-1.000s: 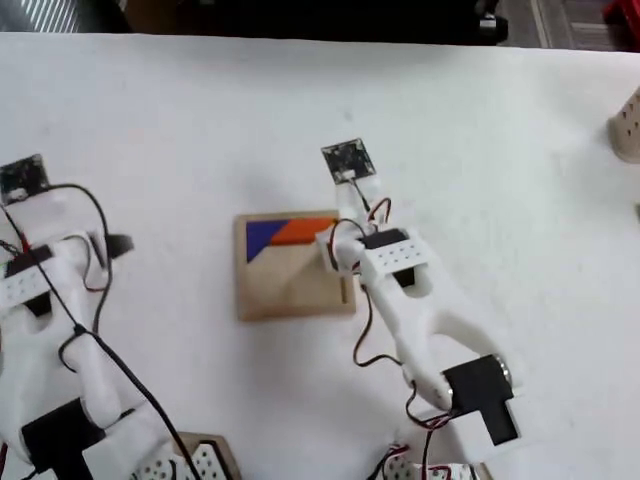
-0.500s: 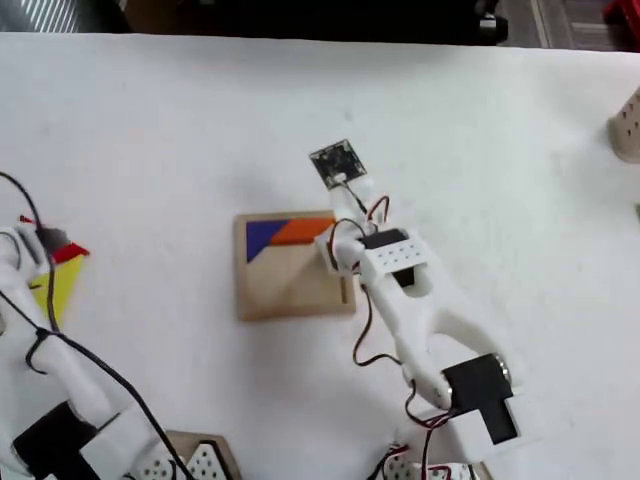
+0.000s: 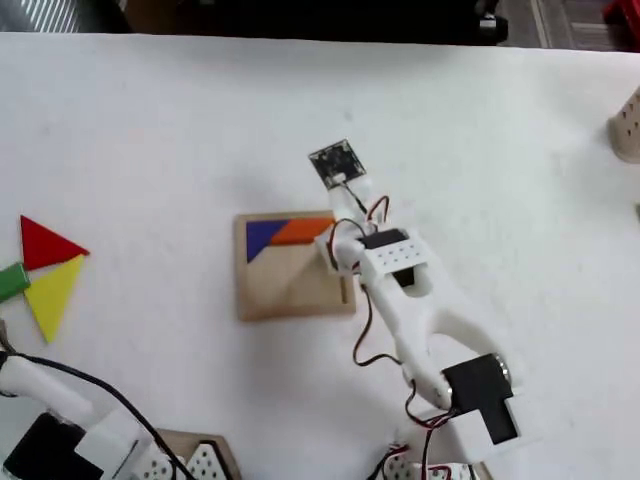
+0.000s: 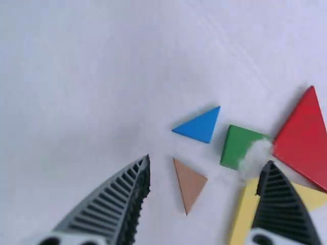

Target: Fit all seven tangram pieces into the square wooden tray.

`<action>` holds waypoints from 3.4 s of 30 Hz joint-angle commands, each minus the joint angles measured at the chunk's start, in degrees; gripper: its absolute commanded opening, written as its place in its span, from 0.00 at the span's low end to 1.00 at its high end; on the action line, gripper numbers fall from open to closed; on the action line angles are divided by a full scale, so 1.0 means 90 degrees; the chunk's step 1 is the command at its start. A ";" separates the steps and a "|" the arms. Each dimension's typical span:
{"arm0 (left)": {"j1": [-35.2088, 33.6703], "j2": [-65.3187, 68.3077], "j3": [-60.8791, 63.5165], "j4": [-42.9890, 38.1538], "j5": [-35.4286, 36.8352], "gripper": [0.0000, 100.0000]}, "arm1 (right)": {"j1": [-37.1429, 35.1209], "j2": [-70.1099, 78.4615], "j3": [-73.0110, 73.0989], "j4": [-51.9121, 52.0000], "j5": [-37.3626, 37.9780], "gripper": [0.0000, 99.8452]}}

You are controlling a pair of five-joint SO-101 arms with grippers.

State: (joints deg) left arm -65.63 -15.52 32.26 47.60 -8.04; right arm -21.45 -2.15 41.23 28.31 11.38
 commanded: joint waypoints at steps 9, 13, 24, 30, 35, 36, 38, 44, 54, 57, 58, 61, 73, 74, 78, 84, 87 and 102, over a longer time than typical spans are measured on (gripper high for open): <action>-0.0083 0.2877 -0.2100 -0.0176 -0.2354 0.32 | -0.0063 -0.0044 -0.0059 -0.0132 0.0078 0.02; -0.0083 0.4039 -0.3429 0.0469 -0.2725 0.33 | -0.0063 -0.0044 -0.0059 -0.0132 0.0078 0.02; 0.0308 0.5797 -0.6076 0.1582 -0.3956 0.33 | -0.0073 0.0317 -0.0127 -0.0474 0.0078 0.02; 0.0513 0.6168 -0.6574 0.2208 -0.4581 0.32 | -0.0073 0.0357 -0.0147 -0.0484 0.0078 0.02; 0.0581 0.6208 -0.6593 0.2471 -0.4757 0.32 | -0.0073 0.0357 -0.0147 -0.0493 0.0078 0.02; 0.0581 0.6208 -0.6593 0.2471 -0.4757 0.32 | -0.0073 0.0357 -0.0147 -0.0493 0.0078 0.02; 0.0581 0.6198 -0.6593 0.2471 -0.4786 0.32 | -0.0073 0.0357 -0.0147 -0.0493 0.0078 0.02; 0.0532 0.6178 -0.6574 0.2471 -0.4796 0.32 | -0.0073 0.0366 -0.0147 -0.0493 0.0078 0.02; 0.0601 0.5680 -0.6672 0.3556 -0.4747 0.32 | -0.0073 0.0376 -0.0137 -0.0659 0.0078 0.02; 0.0620 0.5563 -0.6672 0.3556 -0.4806 0.32 | -0.0063 0.0376 -0.0137 -0.0659 0.0078 0.02; 0.0611 0.5524 -0.6672 0.3556 -0.4816 0.32 | -0.0063 0.0376 -0.0137 -0.0659 0.0078 0.02; 0.0444 0.5407 -0.6662 0.3800 -0.5333 0.32 | -0.0063 0.0376 -0.0117 -0.0630 0.0078 0.02; 0.0239 0.4674 -0.5714 0.3858 -0.5343 0.28 | -0.0063 0.0376 -0.0117 -0.0659 0.0078 0.02; 0.0278 0.4479 -0.5460 0.3839 -0.5343 0.28 | -0.0063 0.0376 -0.0117 -0.0659 0.0078 0.02; 0.0444 0.3736 -0.4503 0.3175 -0.5324 0.28 | -0.0063 0.0376 -0.0117 -0.0659 0.0078 0.02; 0.0484 0.3619 -0.3946 0.1309 -0.4708 0.28 | -0.0063 0.0376 -0.0107 -0.0640 0.0078 0.02; 0.0464 0.3795 -0.3946 0.0957 -0.4737 0.32 | -0.0063 0.0376 -0.0107 -0.0630 0.0078 0.02; 0.0562 0.5201 -0.4366 0.0176 -0.5519 0.37 | -0.0063 0.0376 -0.0107 -0.0630 0.0088 0.02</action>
State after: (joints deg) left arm -61.32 28.35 -2.81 50.68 -55.60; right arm -21.89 1.80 41.14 23.56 11.38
